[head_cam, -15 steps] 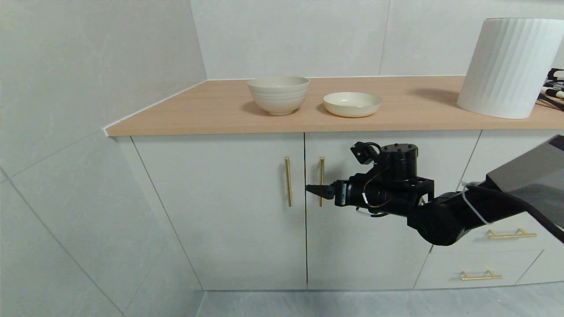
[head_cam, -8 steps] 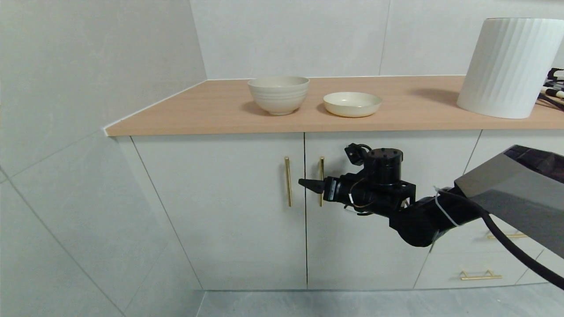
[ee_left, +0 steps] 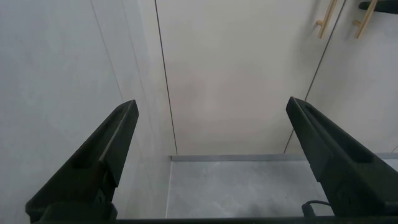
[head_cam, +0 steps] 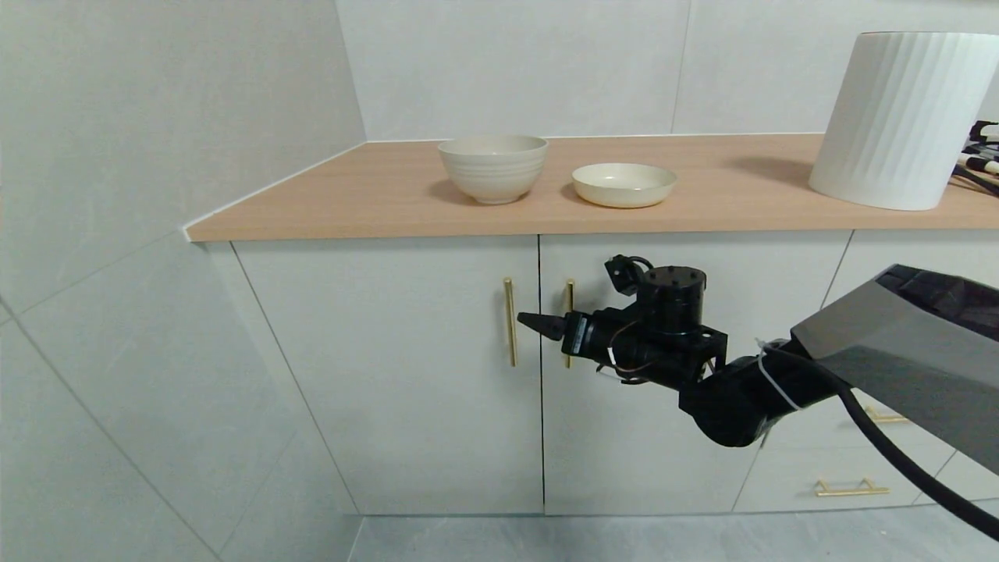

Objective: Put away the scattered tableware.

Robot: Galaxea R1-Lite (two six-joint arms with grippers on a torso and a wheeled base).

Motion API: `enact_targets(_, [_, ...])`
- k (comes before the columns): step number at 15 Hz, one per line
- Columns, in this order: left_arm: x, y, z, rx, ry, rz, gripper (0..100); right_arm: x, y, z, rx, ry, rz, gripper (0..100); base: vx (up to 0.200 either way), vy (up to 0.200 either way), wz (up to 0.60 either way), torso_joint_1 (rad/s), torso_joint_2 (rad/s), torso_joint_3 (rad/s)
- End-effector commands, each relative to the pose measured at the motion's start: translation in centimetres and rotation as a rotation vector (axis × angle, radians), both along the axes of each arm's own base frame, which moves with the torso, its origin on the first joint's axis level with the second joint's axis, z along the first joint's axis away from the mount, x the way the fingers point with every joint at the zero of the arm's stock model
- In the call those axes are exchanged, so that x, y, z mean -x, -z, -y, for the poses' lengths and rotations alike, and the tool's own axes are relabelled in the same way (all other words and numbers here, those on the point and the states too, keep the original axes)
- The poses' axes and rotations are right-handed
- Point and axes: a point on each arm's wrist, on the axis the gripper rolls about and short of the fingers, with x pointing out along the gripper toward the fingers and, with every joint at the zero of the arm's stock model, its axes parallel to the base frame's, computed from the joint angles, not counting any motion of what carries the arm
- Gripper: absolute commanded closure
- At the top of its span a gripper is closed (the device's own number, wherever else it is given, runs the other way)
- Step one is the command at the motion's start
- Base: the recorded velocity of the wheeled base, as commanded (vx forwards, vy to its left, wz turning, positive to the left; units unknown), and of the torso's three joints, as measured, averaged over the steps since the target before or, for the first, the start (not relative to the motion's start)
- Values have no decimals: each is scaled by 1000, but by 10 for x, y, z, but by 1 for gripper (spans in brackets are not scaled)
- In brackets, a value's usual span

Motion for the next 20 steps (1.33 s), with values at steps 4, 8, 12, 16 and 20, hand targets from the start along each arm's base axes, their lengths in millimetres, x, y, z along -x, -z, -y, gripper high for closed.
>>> enact_targets(4, [0, 0, 0, 0, 0, 0, 0, 25, -11, 6, 1, -92, -22, 0, 0, 0, 0, 0, 0, 0])
enact_targets(8, [0, 0, 0, 0, 0, -1, 0, 61, -18, 16, 20, -135, -54, 0, 0, 0, 0, 0, 0, 0])
enact_targets(12, [0, 0, 0, 0, 0, 0, 0, 102, -18, 32, 9, -243, -54, 0, 0, 0, 0, 0, 0, 0])
enact_targets(16, [0, 0, 0, 0, 0, -1, 0, 131, -11, 52, 14, -255, -68, 0, 0, 0, 0, 0, 0, 0])
enact_targets(20, [0, 0, 0, -2, 0, -1, 0, 140, -6, 57, 20, -259, -78, 0, 0, 0, 0, 0, 0, 0])
